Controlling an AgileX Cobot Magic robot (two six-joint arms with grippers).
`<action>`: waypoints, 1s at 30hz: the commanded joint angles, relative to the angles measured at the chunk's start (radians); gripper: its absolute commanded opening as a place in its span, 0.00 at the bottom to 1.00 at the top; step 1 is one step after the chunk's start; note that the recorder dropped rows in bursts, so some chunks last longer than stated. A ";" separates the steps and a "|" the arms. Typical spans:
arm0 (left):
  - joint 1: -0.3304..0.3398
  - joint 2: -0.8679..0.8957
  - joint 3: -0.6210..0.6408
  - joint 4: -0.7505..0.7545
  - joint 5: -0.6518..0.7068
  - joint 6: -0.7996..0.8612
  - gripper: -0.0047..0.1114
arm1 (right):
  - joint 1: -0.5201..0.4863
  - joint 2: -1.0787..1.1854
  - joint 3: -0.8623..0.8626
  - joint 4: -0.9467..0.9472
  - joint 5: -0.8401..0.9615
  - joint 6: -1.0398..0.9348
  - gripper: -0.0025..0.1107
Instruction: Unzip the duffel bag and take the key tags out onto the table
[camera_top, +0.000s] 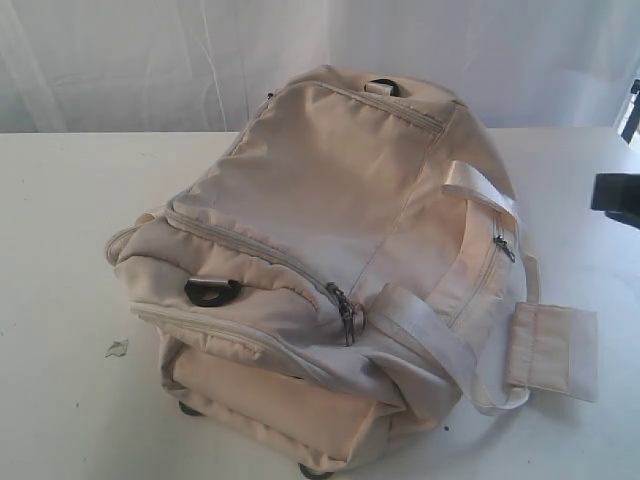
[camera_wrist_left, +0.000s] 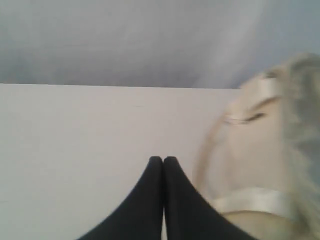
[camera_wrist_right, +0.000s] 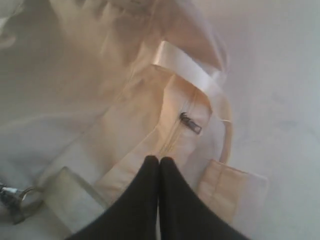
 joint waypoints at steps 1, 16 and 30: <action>-0.004 0.077 -0.023 0.008 0.323 0.094 0.04 | 0.002 0.102 -0.096 0.140 0.095 -0.215 0.02; -0.077 0.258 -0.144 -1.301 0.800 1.592 0.04 | 0.002 0.306 -0.354 0.131 0.268 -0.301 0.02; -0.249 0.274 -0.427 -2.124 1.442 2.395 0.04 | 0.002 0.813 -0.831 0.006 0.528 -0.352 0.02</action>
